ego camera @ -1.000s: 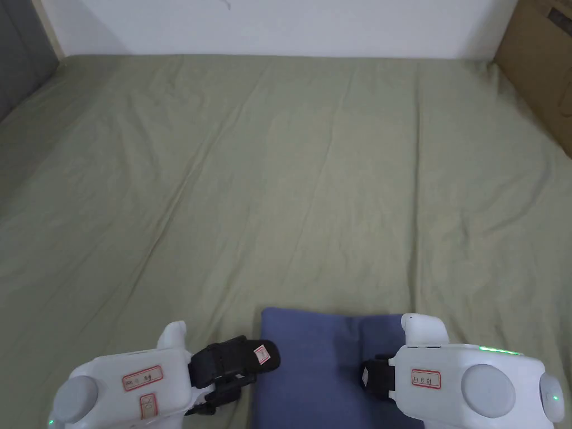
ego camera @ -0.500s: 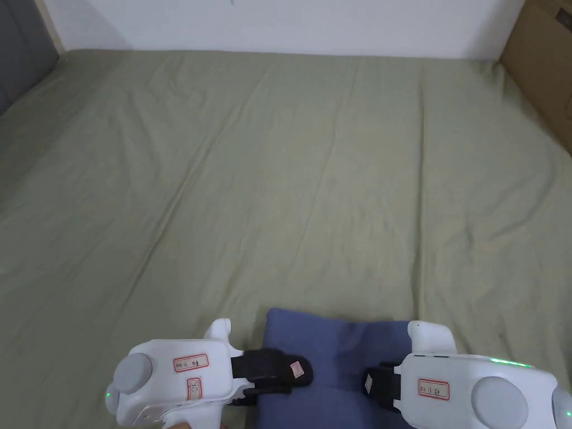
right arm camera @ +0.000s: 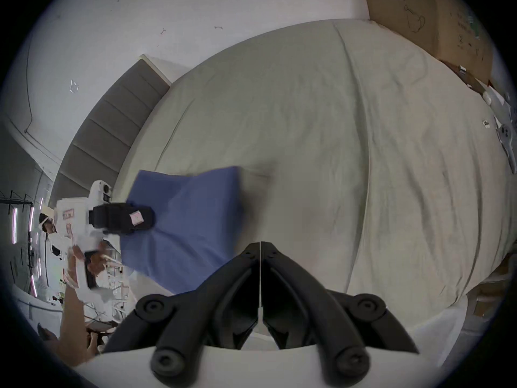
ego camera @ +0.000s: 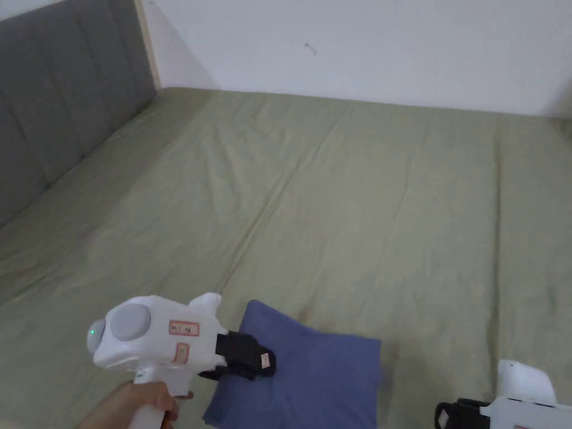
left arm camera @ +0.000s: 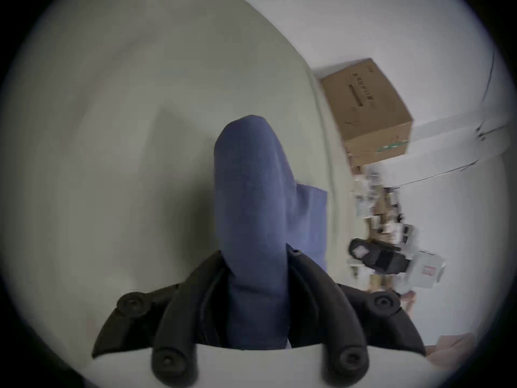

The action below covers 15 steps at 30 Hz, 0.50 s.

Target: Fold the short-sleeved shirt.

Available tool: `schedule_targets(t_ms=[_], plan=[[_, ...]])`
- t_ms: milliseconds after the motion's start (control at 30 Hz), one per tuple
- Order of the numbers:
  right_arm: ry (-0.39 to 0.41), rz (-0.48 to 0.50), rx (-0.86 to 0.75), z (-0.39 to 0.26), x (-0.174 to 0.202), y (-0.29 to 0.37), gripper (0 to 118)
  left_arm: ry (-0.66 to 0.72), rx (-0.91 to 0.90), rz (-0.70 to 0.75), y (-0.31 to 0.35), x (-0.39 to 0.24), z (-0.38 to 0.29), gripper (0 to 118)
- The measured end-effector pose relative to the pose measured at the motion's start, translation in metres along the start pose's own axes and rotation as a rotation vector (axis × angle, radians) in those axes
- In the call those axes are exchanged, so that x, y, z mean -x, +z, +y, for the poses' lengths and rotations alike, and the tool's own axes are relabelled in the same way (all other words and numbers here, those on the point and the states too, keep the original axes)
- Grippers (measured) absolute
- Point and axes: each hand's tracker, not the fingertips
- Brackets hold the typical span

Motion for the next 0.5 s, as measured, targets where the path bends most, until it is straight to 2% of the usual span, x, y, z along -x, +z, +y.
schedule_targets(t_ms=[100, 133, 300, 433, 467, 500], plan=[[0.005, -0.012, 0.010, -0.005, -0.001, -0.007, 0, -0.046, -0.008, 0.189, 0.043, 0.027, 0.030, 24], [0.005, -0.015, 0.014, -0.005, -0.001, -0.009, 0, -0.071, 0.002, 0.272, 0.051, 0.054, 0.048, 24], [0.003, -0.028, 0.046, 0.001, 0.006, -0.021, 0, -0.123, 0.032, 0.622, 0.106, 0.091, 0.088, 24], [0.003, -0.037, 0.071, -0.001, 0.004, -0.035, 0, -0.212, 0.067, 0.945, 0.121, 0.136, 0.114, 24], [0.006, -0.037, 0.076, -0.002, 0.005, -0.037, 0, -0.212, 0.058, 0.966, 0.122, 0.143, 0.116, 28], [0.007, -0.039, 0.081, -0.002, 0.007, -0.039, 0, -0.219, 0.058, 0.984, 0.123, 0.149, 0.118, 41]])
